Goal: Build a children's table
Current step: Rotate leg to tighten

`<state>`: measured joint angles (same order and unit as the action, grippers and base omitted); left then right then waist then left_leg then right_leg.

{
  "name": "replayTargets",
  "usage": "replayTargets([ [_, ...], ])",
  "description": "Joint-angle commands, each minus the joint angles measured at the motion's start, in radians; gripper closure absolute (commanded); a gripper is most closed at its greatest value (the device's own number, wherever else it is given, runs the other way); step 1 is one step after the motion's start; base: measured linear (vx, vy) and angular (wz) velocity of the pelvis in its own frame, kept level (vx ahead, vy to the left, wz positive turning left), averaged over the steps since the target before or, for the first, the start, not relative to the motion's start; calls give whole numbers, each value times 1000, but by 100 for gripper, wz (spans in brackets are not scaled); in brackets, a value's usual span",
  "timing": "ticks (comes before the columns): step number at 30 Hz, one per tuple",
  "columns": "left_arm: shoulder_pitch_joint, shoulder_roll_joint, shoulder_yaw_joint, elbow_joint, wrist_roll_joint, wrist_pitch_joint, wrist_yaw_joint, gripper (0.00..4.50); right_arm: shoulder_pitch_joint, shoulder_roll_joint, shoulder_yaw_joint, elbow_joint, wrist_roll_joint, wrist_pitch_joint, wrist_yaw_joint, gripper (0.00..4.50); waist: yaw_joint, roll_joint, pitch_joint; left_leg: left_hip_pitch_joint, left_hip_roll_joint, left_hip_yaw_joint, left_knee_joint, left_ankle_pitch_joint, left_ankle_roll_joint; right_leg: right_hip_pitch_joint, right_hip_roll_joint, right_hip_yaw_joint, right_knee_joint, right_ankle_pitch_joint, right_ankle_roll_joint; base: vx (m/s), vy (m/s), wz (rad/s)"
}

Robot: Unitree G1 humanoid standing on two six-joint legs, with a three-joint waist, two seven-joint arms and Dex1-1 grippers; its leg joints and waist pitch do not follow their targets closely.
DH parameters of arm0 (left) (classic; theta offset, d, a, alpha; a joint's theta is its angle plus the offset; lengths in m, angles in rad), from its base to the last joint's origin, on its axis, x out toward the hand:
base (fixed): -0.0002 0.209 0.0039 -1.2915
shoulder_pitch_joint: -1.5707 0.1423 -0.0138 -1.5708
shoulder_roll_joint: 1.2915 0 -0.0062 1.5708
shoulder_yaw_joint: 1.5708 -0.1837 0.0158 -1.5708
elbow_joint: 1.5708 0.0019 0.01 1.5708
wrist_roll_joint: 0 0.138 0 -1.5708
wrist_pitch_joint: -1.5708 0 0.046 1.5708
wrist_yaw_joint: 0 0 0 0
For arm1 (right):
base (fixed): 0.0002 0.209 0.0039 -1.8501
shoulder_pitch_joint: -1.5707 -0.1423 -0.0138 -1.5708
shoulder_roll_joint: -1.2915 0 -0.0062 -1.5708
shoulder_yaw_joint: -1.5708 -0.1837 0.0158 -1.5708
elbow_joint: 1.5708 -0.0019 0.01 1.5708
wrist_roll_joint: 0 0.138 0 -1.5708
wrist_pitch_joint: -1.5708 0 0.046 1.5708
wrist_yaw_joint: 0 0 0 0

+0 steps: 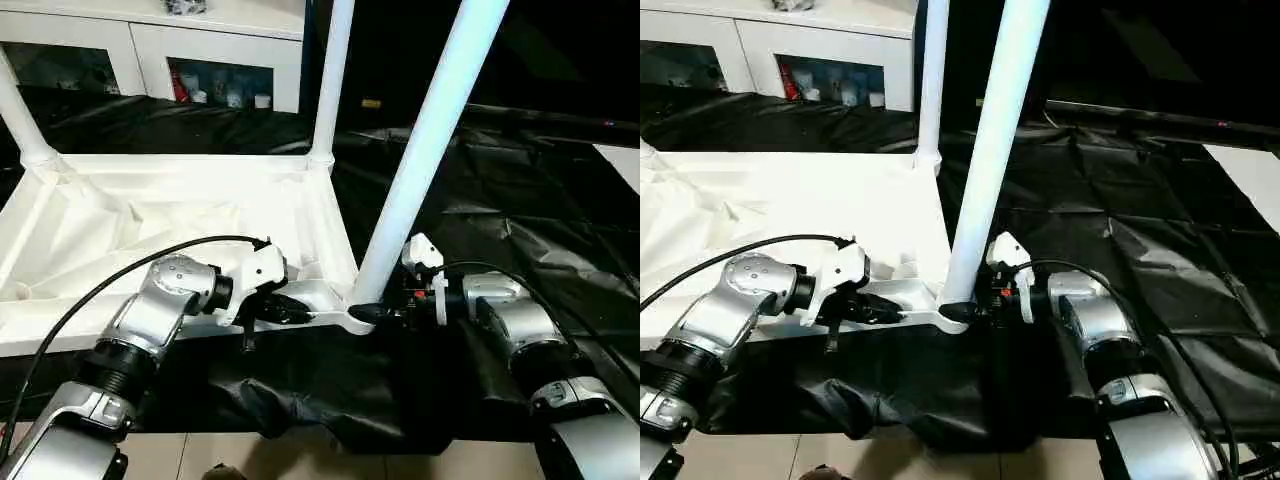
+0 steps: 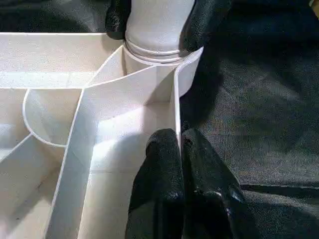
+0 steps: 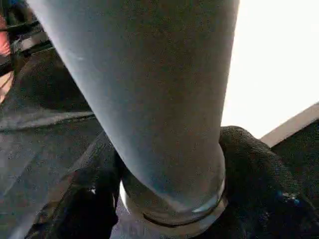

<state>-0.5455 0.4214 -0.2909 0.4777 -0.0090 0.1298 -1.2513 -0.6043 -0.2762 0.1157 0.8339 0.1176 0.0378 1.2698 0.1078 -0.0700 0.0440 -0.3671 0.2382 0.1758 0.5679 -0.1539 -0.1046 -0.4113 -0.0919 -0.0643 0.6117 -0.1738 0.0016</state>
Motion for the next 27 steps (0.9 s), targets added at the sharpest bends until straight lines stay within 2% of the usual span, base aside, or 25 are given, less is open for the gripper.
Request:
replayTargets([
  [1, -25, -49, 12, 6, -5, 7, 86, 450, 20, 31, 10, 7, 7, 22, -38, 185, -3, 9, -55, 16, -3, 13, -68, -324, -7, 40, -36, 32, -74, -285, -197, 0, 0, 0],
  [3, -47, -81, 34, 35, 12, 7, 177, 450, 10, 55, -15, 38, -1, 6, -153, 187, -6, 7, -54, 14, -6, 11, -69, -335, -15, 40, -37, 32, -79, -335, -177, 0, 0, 0],
  [5, -75, -112, 44, 74, 37, -8, 265, 450, -14, 92, -51, 100, -13, -4, -329, 188, -11, 9, -52, 21, -9, 8, -68, -372, -35, 31, -40, 30, -89, -424, -153, 0, 0, 0],
  [6, -83, -120, 45, 85, 46, -9, 292, 450, -21, 104, -63, 116, -16, -3, -382, 188, -12, 12, -53, 21, -10, 6, -68, -378, -39, 32, -41, 30, -90, -440, -147, 0, 0, 0],
  [7, -89, -131, 46, 97, 53, -6, 318, 450, -29, 120, -78, 132, -16, 0, -440, 188, -15, 10, -53, 18, -9, 3, -69, -385, -39, 33, -42, 28, -94, -458, -133, 0, 0, 0],
  [10, -116, -185, 50, 136, 79, 13, 428, 450, -64, 207, -133, 182, -5, 4, -681, 188, -28, 16, -52, 19, -11, 1, -71, -404, -47, 26, -40, 28, -97, -474, -125, 0, 0, 0],
  [11, -120, -196, 50, 141, 83, 18, 446, 450, -72, 228, -145, 192, -2, 3, -736, 188, -29, 16, -56, 14, -11, -3, -72, -393, -51, 33, -42, 26, -95, -467, -120, 0, 0, 0],
  [12, -135, -221, 53, 159, 91, 22, 498, 450, -92, 267, -167, 215, 0, -11, -857, 188, -29, 16, -56, 11, -11, -2, -73, -382, -51, 34, -41, 27, -93, -450, -120, 0, 0, 0],
  [13, -142, -238, 53, 164, 95, 23, 520, 450, -98, 295, -177, 221, 8, -25, -890, 188, -32, 16, -55, 16, -11, -1, -73, -384, -55, 26, -39, 28, -93, -435, -123, 0, 0, 0],
  [14, -143, -241, 53, 165, 96, 23, 523, 450, -100, 301, -178, 222, 9, -28, -894, 188, -33, 16, -57, 18, -12, 0, -71, -388, -53, 26, -38, 28, -92, -425, -126, 0, 0, 0],
  [15, -147, -252, 54, 171, 99, 19, 535, 450, -103, 317, -177, 225, 9, -40, -888, 188, -31, 15, -60, 14, -11, 1, -70, -376, -44, 31, -38, 29, -89, -385, -133, 0, 0, 0],
  [16, -151, -259, 55, 176, 101, 15, 545, 450, -104, 326, -171, 225, 6, -50, -873, 133, -30, 15, -60, 12, -10, 4, -70, -361, -35, 31, -36, 31, -86, -340, -143, 0, 0, 0],
  [17, -151, -259, 55, 176, 101, 15, 545, 450, -104, 326, -171, 225, 6, -50, -873, 119, -29, 15, -62, 9, -11, 6, -68, -337, -26, 35, -34, 31, -80, -291, -154, 0, 0, 0],
  [18, -151, -265, 52, 173, 98, 13, 544, 450, -103, 336, -157, 223, -5, -62, -868, 119, -28, 12, -62, 7, -11, 7, -68, -322, -22, 37, -34, 32, -78, -269, -159, 0, 0, 0],
  [20, -142, -271, 44, 158, 91, -5, 515, 450, -102, 349, -130, 224, -35, -79, -853, 97, -24, 15, -63, 8, -11, 10, -67, -296, -14, 39, -34, 32, -74, -228, -173, 0, 0, 0],
  [22, -133, -266, 40, 151, 88, -12, 494, 450, -104, 343, -120, 228, -53, -91, -854, 86, -22, 13, -63, 6, -12, 11, -66, -261, -8, 44, -33, 33, -69, -188, -182, 0, 0, 0],
  [24, -126, -259, 37, 147, 85, -19, 474, 450, -105, 336, -110, 233, -71, -109, -860, 66, -22, 15, -62, 7, -12, 12, -66, -262, -10, 43, -34, 33, -70, -192, -185, 0, 0, 0],
  [26, -108, -232, 30, 132, 84, -13, 438, 450, -101, 312, -100, 221, -62, -123, -768, 66, -22, 15, -60, 10, -11, 11, -67, -290, -10, 42, -35, 33, -73, -227, -180, 0, 0, 0],
  [27, -100, -218, 28, 125, 82, -11, 419, 450, -95, 295, -87, 210, -64, -130, -713, 66, -24, 13, -59, 7, -11, 11, -69, -302, -7, 44, -35, 33, -76, -249, -173, 0, 0, 0],
])
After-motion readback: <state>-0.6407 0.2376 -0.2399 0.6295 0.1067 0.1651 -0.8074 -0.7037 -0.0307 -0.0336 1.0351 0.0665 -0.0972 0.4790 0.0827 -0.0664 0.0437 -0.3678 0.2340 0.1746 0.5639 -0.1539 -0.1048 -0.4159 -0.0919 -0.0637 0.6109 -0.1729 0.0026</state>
